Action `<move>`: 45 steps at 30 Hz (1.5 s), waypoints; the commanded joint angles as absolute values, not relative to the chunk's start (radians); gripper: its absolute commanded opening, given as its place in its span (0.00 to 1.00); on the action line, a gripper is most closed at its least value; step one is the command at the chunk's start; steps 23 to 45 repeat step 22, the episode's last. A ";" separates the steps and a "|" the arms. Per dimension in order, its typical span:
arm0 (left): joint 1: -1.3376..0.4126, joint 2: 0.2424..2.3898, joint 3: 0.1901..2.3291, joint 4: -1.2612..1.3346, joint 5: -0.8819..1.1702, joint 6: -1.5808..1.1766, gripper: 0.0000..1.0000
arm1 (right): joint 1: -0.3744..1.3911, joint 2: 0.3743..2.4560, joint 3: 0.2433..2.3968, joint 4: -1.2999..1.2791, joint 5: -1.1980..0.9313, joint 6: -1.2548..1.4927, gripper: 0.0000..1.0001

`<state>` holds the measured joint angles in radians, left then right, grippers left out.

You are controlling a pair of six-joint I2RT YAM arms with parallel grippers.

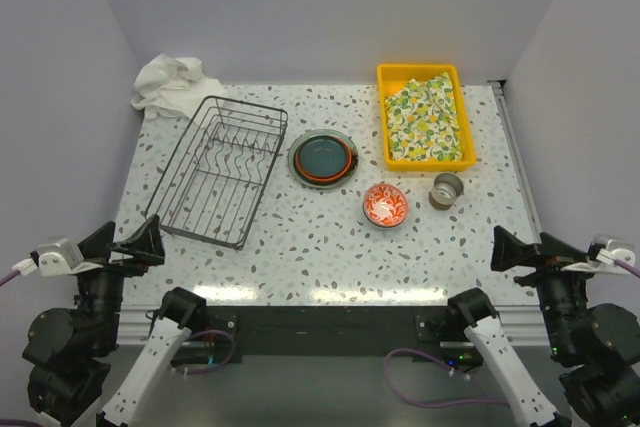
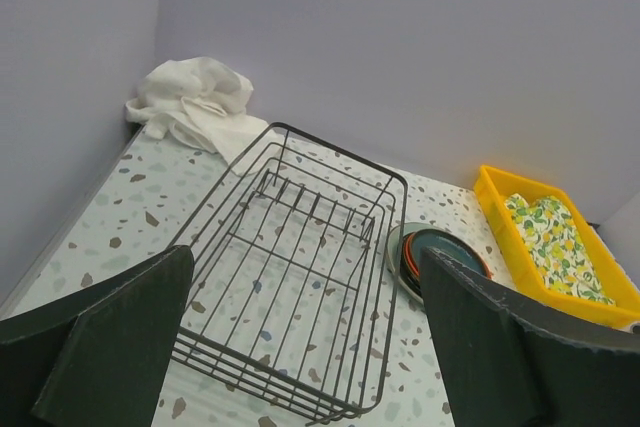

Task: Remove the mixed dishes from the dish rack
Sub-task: Reset both arms

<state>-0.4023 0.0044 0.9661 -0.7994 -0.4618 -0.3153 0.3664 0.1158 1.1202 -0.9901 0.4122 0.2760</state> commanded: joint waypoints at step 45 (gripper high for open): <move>-0.407 -0.008 0.971 -0.810 -0.509 -0.354 1.00 | 0.377 0.147 1.146 -1.022 0.440 0.278 0.98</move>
